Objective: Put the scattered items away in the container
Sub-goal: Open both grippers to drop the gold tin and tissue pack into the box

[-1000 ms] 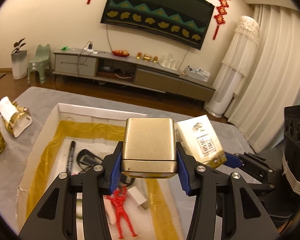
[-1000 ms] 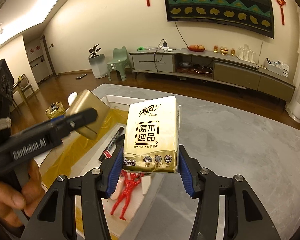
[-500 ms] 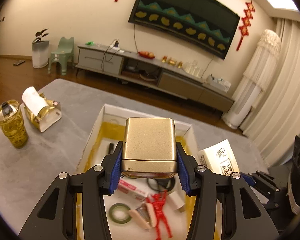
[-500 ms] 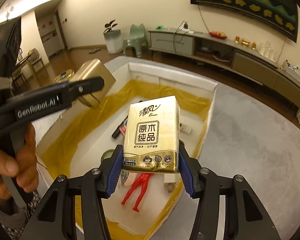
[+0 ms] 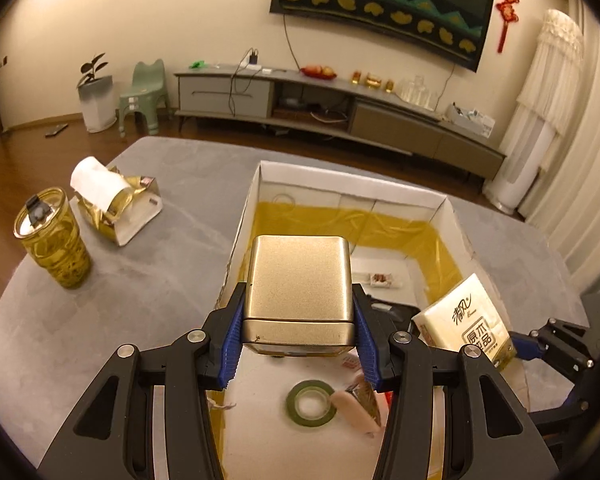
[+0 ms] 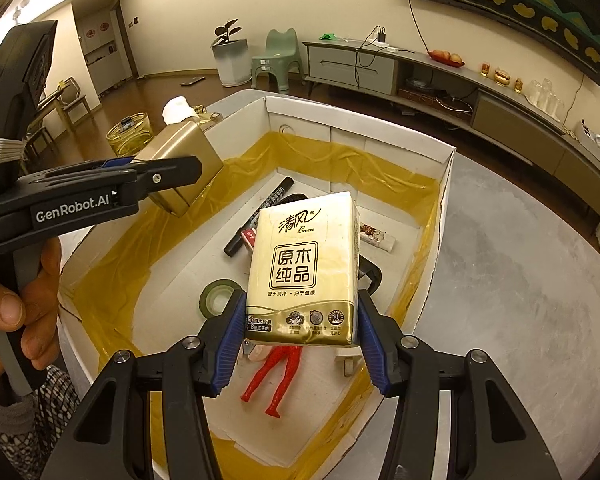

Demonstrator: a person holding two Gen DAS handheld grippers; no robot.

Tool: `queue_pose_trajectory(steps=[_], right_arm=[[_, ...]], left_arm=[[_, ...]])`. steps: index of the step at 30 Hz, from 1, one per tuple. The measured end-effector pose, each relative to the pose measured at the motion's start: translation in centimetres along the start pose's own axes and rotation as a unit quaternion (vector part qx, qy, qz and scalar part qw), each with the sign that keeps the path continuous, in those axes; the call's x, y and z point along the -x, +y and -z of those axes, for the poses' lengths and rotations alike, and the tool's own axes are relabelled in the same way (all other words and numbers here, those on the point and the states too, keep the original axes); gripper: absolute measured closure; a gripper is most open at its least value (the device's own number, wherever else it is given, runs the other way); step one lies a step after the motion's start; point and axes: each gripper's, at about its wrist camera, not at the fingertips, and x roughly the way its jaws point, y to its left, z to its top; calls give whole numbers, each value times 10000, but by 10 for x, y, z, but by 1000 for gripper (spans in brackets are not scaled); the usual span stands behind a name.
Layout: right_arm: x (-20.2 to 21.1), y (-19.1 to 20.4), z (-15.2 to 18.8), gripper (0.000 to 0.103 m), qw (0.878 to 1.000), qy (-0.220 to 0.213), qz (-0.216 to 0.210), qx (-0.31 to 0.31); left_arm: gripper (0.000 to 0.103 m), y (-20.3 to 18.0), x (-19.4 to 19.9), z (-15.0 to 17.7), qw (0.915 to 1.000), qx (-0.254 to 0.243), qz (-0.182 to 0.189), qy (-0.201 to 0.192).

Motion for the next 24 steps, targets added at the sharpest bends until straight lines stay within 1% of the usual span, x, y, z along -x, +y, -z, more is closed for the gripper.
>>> queue_pose_trajectory(steps=[5, 10, 12, 14, 17, 21, 24], right_arm=[[2, 1, 1, 44, 9999, -4, -51, -91], [15, -3, 0, 43, 9996, -109, -130, -227], [21, -7, -1, 42, 9990, -195, -168, -358], [31, -12, -2, 42, 9979, -325, -228, -513], [46, -15, -1, 39, 9970, -443, -258, -586], [56, -10, 8, 36, 9981, -408, -203, -420], [63, -6, 16, 36, 9988, -383, -155, -272]], left_arm=[[52, 1, 0, 1, 9999, 51, -9, 134], [52, -2, 7, -1, 9997, 47, -172, 157], [51, -1, 10, -2, 9995, 16, -282, 123], [48, -1, 13, -3, 9992, -16, -394, 84], [47, 0, 22, -4, 9990, -18, -454, 26], [47, -3, 40, -6, 9989, -38, -446, -119], [47, -11, 54, -5, 9988, -168, -386, -269]])
